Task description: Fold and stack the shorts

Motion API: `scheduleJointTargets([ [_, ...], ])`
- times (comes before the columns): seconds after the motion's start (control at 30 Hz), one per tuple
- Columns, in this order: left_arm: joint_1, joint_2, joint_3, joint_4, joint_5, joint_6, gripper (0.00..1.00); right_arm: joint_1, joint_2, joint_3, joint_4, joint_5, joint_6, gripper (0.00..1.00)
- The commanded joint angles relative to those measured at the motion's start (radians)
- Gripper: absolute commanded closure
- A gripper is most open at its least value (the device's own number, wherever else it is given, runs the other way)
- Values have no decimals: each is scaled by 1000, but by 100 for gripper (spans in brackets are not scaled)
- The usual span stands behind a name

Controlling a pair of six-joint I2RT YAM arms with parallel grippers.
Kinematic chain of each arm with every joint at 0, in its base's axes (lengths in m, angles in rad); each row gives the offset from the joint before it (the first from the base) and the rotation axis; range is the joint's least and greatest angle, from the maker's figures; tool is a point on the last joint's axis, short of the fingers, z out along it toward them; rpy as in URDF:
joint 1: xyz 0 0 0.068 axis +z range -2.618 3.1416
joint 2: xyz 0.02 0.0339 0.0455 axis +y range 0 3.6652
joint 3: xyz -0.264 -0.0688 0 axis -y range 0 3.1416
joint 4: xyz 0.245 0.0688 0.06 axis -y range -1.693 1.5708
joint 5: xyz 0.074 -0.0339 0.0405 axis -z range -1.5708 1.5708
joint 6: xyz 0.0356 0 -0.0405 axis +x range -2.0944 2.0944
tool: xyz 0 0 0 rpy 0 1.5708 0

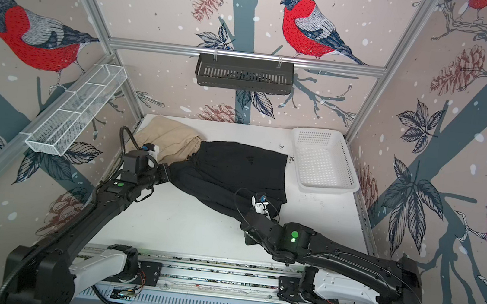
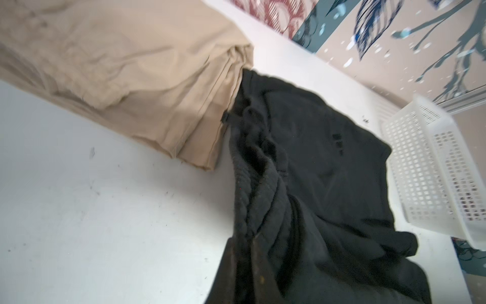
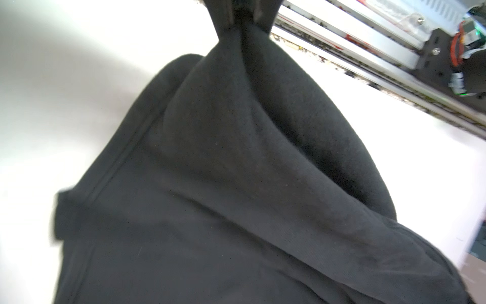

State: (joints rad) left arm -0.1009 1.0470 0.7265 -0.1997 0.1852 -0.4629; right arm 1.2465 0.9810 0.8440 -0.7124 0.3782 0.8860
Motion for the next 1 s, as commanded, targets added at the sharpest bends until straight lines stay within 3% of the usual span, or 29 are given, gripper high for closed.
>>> scheduleJointTargets([
  [0.0,3,-27,87,-137,-64,41,100,5,-21,76,-110,95,-111,97],
  [0.17,3,-53,181,-281,-100,88,100,11,19,222,-230,181,-195,97],
  [0.4,3,-56,265,-439,-97,129,100,13,9,370,-293,209,-291,97],
  [0.7,-15,-112,336,-586,-60,127,100,7,-102,415,-352,66,-315,92],
  [0.97,-23,-175,317,-701,-40,101,100,-18,-135,344,-290,-39,-311,98],
])
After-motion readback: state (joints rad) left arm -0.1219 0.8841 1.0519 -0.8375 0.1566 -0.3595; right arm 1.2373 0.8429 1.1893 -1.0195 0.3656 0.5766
